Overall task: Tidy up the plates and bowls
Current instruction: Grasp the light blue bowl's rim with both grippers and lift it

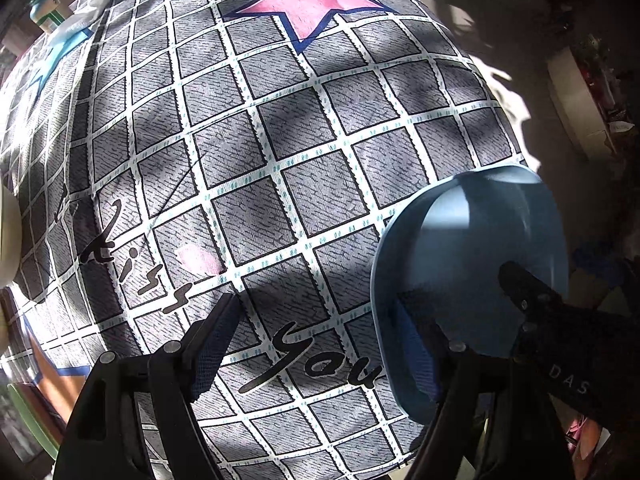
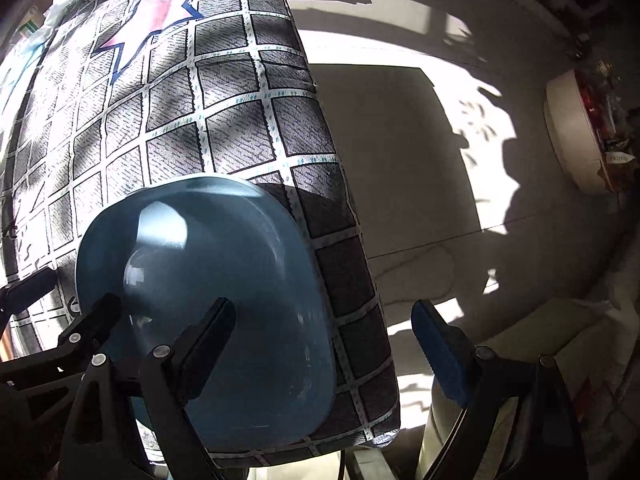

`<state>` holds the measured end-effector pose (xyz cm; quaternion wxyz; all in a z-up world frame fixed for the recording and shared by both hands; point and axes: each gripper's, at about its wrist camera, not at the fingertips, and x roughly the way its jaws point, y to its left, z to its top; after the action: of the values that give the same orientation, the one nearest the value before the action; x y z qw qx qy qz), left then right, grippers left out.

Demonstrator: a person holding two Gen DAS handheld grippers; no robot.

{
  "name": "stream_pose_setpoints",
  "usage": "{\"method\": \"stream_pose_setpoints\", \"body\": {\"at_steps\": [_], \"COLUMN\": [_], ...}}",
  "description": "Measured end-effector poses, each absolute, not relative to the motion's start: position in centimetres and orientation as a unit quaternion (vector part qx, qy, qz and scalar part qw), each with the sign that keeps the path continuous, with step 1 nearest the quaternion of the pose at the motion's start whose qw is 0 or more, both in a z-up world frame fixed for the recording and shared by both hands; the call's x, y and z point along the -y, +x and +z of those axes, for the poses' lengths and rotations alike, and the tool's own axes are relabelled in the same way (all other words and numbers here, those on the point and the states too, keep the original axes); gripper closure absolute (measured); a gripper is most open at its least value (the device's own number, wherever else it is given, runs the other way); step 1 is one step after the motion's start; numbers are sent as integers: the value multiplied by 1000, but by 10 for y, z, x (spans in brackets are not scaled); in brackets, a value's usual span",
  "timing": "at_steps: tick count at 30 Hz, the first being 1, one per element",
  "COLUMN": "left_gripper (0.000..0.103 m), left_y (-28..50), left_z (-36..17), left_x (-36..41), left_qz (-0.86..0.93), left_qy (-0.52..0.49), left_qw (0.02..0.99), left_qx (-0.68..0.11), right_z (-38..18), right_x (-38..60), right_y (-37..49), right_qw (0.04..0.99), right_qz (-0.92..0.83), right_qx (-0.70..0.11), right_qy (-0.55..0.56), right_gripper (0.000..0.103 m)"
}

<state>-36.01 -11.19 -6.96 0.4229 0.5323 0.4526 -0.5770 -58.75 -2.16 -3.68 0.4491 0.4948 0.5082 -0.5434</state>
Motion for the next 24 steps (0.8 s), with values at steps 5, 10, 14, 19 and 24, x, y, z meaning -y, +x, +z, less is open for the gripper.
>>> {"method": "stream_pose_setpoints", "body": {"at_steps": [5,10,14,19,24], "left_gripper": [23,22,22,22,22], "left_y": [-333,-302,-266,-213,-160], "left_z": [-64,-61,-55,-47,-42], "left_x": [105,100,89,78,67], "left_qz": [-568,-556,-540,-510,-468], "left_qy": [527,526,526,509,486], "left_qw": [428,442,461,495,533], "left_qx": [-465,-468,-469,-486,-511], "right_z": [-36,-37,-40,-42,-40], "right_x": [22,16,11,7,2], "right_y": [-567,-535,-501,-458,-410], "right_qw": [455,471,487,506,544], "right_qz": [-527,-501,-478,-443,-378], "right_qx": [-512,-521,-521,-517,-512], "right_qy": [503,506,513,529,547], "right_gripper": [12,12,12,12,12]}}
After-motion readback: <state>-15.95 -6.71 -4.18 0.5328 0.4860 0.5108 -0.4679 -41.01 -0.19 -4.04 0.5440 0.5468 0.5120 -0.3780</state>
